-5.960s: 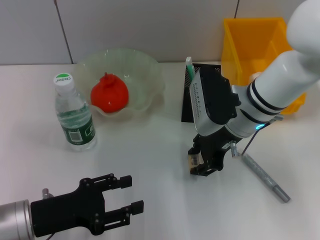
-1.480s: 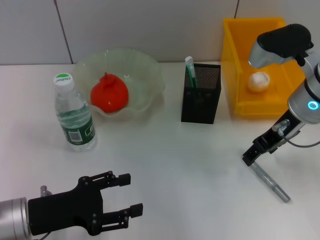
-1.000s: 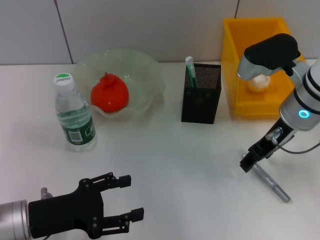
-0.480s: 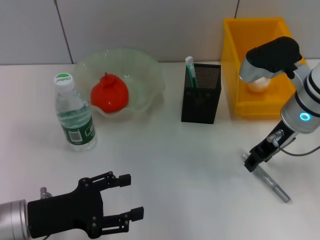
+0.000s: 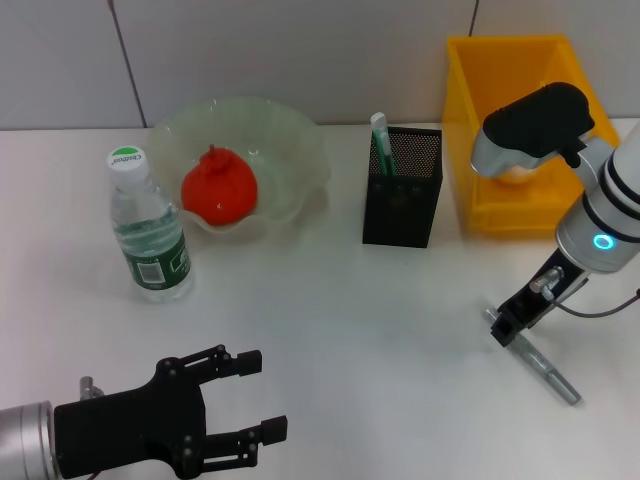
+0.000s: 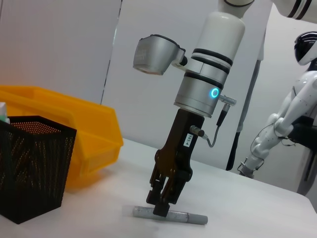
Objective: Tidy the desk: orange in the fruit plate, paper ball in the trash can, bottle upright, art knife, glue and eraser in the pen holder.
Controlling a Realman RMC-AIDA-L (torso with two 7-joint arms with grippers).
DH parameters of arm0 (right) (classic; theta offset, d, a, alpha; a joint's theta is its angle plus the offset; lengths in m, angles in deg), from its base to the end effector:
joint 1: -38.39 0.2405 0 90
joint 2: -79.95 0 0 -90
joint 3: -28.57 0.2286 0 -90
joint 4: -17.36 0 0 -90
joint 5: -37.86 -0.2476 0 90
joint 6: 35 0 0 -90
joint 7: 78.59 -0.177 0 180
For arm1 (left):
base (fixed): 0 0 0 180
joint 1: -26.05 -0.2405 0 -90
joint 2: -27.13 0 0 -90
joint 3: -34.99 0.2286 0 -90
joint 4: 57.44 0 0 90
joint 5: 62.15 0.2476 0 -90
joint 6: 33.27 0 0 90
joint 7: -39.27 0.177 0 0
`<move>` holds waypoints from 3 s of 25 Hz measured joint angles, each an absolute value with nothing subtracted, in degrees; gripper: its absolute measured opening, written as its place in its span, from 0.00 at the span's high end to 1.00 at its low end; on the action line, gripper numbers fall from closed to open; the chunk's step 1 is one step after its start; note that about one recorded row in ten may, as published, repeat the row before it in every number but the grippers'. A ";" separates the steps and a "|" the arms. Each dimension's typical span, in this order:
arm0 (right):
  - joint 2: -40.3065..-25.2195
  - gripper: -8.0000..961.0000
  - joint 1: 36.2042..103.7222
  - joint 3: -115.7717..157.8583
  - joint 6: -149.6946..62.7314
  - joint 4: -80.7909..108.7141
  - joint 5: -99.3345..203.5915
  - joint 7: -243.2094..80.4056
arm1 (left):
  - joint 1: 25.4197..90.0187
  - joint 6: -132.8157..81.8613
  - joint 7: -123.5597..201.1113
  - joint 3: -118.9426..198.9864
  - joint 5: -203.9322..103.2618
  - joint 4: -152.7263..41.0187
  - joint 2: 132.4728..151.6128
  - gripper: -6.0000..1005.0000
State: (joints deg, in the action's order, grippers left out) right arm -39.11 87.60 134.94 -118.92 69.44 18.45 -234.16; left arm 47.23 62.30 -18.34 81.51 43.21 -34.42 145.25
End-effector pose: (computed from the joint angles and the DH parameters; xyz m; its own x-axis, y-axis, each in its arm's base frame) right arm 0.1997 0.4154 -0.0361 0.5149 -0.8128 0.2725 -0.6099 -0.5707 -0.5499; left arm -0.2829 0.2717 -0.0559 0.7460 0.2698 0.6088 0.3832 -0.9217 -0.0611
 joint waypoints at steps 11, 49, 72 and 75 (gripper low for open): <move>-39.14 0.64 87.60 134.91 -117.90 68.61 18.55 -234.19 | 47.23 62.60 -18.59 81.48 43.09 -34.42 145.16 0.18; -39.23 0.78 87.86 132.70 -116.20 67.38 18.08 -234.10 | 47.23 63.32 -18.74 81.21 42.96 -33.80 145.25 0.18; -39.02 0.83 77.32 145.34 -124.72 97.68 -10.83 -213.75 | 47.14 63.51 -18.74 80.77 42.88 -33.97 145.28 0.18; -39.01 0.83 75.46 146.96 -122.77 97.91 -14.81 -209.82 | 47.14 63.51 -18.73 80.77 42.89 -33.84 145.32 0.18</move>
State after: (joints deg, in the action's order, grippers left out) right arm -39.01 75.46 146.96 -122.77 97.91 -14.81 -209.82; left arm 47.14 63.51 -18.73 80.77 42.89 -33.84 145.32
